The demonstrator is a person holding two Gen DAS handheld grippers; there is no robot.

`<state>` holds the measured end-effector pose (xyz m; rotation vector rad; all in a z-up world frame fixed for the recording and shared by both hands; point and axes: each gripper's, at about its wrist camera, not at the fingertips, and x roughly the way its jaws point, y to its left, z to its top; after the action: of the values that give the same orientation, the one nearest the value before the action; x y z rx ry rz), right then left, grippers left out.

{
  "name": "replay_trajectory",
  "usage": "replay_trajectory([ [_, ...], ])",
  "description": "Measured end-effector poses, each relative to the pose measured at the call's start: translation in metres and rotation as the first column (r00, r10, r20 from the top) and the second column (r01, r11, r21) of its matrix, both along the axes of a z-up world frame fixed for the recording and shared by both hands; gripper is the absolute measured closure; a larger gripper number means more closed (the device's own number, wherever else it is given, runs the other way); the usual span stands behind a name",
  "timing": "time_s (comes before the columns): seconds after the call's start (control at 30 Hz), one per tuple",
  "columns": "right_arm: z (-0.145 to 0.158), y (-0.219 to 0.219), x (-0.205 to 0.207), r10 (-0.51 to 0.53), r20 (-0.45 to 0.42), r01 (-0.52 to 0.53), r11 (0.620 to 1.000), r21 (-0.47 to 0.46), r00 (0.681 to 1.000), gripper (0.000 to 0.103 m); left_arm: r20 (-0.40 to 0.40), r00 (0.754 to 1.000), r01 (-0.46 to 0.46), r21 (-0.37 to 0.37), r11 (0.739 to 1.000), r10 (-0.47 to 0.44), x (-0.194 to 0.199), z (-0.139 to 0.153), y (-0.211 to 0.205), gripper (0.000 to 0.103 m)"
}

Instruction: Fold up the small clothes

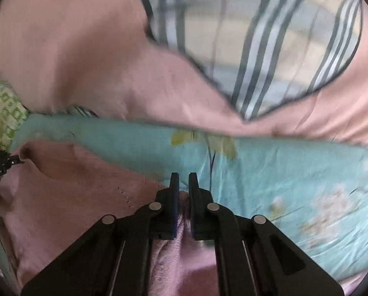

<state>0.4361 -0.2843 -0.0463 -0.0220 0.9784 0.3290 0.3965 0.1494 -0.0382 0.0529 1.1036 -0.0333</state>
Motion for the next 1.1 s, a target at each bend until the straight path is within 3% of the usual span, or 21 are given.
replay_trajectory([
  [0.07, -0.013, 0.006, 0.003, -0.036, -0.016, 0.035, 0.998, -0.050, 0.999, 0.095, 0.002, 0.999, -0.041, 0.012, 0.999, 0.041, 0.000, -0.002, 0.001, 0.095],
  [0.2, 0.002, 0.001, -0.005, -0.087, -0.011, 0.087, 0.996, 0.004, 0.996, 0.087, 0.028, 0.996, -0.083, 0.021, 0.996, 0.082, 0.002, 0.012, -0.012, 0.079],
  [0.23, 0.012, -0.006, -0.013, -0.091, -0.001, 0.091, 0.996, 0.022, 0.996, 0.081, 0.035, 0.995, -0.091, 0.028, 0.995, 0.090, -0.006, 0.021, -0.010, 0.075],
  [0.3, 0.032, -0.026, -0.036, -0.108, 0.036, 0.106, 0.992, 0.066, 0.993, 0.064, 0.039, 0.994, -0.101, 0.017, 0.995, 0.100, -0.022, 0.035, -0.005, 0.057],
  [0.33, 0.041, -0.037, -0.050, -0.126, 0.055, 0.121, 0.989, 0.079, 0.991, 0.054, 0.053, 0.992, -0.115, 0.004, 0.993, 0.114, -0.034, 0.042, -0.003, 0.055],
  [0.43, 0.053, -0.090, -0.104, -0.226, 0.078, 0.217, 0.970, 0.106, 0.971, 0.052, 0.061, 0.989, -0.128, -0.061, 0.990, 0.131, -0.065, 0.054, -0.003, 0.053],
  [0.5, 0.046, -0.119, -0.130, -0.307, 0.058, 0.299, 0.948, 0.109, 0.950, 0.052, 0.060, 0.990, -0.124, -0.110, 0.986, 0.131, -0.086, 0.060, -0.012, 0.051],
  [0.6, 0.036, -0.184, -0.177, -0.494, 0.007, 0.490, 0.864, 0.115, 0.870, 0.051, 0.040, 0.990, -0.128, -0.175, 0.976, 0.136, -0.112, 0.059, -0.030, 0.043],
  [0.63, 0.031, -0.209, -0.196, -0.559, -0.013, 0.556, 0.823, 0.118, 0.829, 0.051, 0.026, 0.991, -0.127, -0.200, 0.972, 0.135, -0.116, 0.055, -0.038, 0.043],
  [0.77, 0.006, -0.295, -0.248, -0.765, -0.087, 0.768, 0.623, 0.151, 0.638, 0.051, -0.036, 0.990, -0.138, -0.241, 0.961, 0.133, -0.126, 0.034, -0.078, 0.040],
  [0.93, -0.021, -0.369, -0.259, -0.860, -0.217, 0.870, 0.390, 0.302, 0.462, 0.051, -0.113, 0.984, -0.163, -0.288, 0.944, 0.135, -0.125, 0.005, -0.100, 0.040],
  [1.03, -0.035, -0.389, -0.254, -0.873, -0.248, 0.877, 0.321, 0.356, 0.420, 0.051, -0.136, 0.984, -0.149, -0.265, 0.953, 0.116, -0.121, -0.005, -0.115, 0.040],
  [1.1, -0.042, -0.393, -0.248, -0.870, -0.244, 0.868, 0.320, 0.380, 0.428, 0.051, -0.145, 0.985, -0.133, -0.252, 0.959, 0.098, -0.121, -0.008, -0.122, 0.040],
])
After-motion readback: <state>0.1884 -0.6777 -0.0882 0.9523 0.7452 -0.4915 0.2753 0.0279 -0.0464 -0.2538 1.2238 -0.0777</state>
